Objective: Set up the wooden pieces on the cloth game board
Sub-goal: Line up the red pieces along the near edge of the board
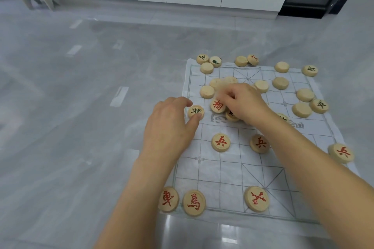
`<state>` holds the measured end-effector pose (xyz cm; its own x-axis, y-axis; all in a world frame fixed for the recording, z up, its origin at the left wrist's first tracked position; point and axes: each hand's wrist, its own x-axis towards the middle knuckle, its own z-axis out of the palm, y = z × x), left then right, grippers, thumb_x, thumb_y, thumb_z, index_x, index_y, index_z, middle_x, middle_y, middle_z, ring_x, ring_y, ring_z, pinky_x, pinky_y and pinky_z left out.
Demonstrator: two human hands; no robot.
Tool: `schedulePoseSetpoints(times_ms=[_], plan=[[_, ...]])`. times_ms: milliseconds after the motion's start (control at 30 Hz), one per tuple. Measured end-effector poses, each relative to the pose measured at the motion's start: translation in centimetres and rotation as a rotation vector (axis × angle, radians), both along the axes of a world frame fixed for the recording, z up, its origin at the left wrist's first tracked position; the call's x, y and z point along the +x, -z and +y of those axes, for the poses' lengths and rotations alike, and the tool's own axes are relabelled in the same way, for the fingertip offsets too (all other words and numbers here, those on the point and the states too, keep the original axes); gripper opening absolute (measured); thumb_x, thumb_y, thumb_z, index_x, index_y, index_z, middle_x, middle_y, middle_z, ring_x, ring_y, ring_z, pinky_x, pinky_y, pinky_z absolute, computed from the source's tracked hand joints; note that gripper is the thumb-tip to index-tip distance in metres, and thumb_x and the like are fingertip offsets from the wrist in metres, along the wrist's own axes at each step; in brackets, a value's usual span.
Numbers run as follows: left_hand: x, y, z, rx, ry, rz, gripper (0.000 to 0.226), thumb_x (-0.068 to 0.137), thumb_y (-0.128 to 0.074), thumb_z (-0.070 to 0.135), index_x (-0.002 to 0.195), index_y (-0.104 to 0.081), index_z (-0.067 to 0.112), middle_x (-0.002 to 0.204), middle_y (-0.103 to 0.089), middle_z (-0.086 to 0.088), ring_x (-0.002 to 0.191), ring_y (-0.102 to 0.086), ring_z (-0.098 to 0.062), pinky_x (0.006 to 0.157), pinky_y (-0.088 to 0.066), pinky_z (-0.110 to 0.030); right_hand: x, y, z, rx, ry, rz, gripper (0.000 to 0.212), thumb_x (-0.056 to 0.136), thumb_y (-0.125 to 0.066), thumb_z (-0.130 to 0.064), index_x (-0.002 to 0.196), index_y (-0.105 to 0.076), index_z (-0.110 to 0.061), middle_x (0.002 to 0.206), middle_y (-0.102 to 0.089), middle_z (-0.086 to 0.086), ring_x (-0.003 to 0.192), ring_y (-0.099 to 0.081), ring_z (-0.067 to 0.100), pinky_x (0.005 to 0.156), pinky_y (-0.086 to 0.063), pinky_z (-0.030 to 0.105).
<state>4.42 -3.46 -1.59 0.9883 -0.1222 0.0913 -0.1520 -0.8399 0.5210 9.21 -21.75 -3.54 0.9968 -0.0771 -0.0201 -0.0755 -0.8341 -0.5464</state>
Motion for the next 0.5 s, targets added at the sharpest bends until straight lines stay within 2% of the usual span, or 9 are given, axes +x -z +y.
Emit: schedulePoseSetpoints(times_ms=[167,267,333,400,500], plan=[[0.11,-0.03,0.11,-0.005,-0.013,-0.001,0.036,0.088,-0.054,0.039,0.120,-0.055,0.025,0.121,-0.058,0.006,0.113,-0.050,-0.016,0.086,-0.039,-0.027,0.14,-0.14,-0.23,0.022,0.006,-0.010,0.021,0.092,-0.053,-0.032,0.097,-0.071,-0.023,0.097,-0.070,-0.005,0.093,-0.059,0.015,0.087,-0.048,0.043],[0.25,-0.07,0.26,-0.018,-0.020,0.005,0.036,0.087,-0.055,0.039,0.120,-0.055,0.024,0.122,-0.058,0.005,0.113,-0.050,-0.017,0.088,-0.041,-0.030,0.11,-0.13,-0.67,0.023,0.007,-0.010,0.027,0.087,-0.058,-0.039,0.107,-0.067,-0.024,0.107,-0.067,-0.005,0.098,-0.058,0.014,0.090,-0.047,0.041],[0.30,-0.05,0.36,-0.019,-0.024,0.001,0.036,0.087,-0.055,0.038,0.120,-0.056,0.024,0.122,-0.058,0.005,0.113,-0.050,-0.017,0.089,-0.041,-0.031,0.03,-0.06,-0.86,-0.046,0.005,0.032,0.047,0.077,-0.065,-0.051,0.116,-0.062,-0.024,0.117,-0.061,-0.004,0.105,-0.055,0.017,0.093,-0.044,0.042],[0.29,0.01,0.44,-0.013,-0.023,0.001,0.036,0.088,-0.055,0.038,0.120,-0.055,0.024,0.122,-0.058,0.005,0.113,-0.050,-0.017,0.088,-0.041,-0.030,-0.10,0.15,-0.77,-0.202,-0.002,0.055,0.059,0.070,-0.068,-0.058,0.118,-0.060,-0.025,0.122,-0.056,-0.001,0.112,-0.051,0.022,0.092,-0.039,0.040],[0.43,-0.04,0.74,-0.012,-0.027,0.027,0.036,0.088,-0.055,0.039,0.120,-0.056,0.024,0.121,-0.058,0.005,0.113,-0.051,-0.017,0.087,-0.042,-0.030,-0.28,0.37,-0.36,-0.325,-0.014,0.012,0.047,0.071,-0.068,-0.056,0.108,-0.064,-0.027,0.116,-0.055,0.002,0.109,-0.048,0.024,0.084,-0.031,0.038]])
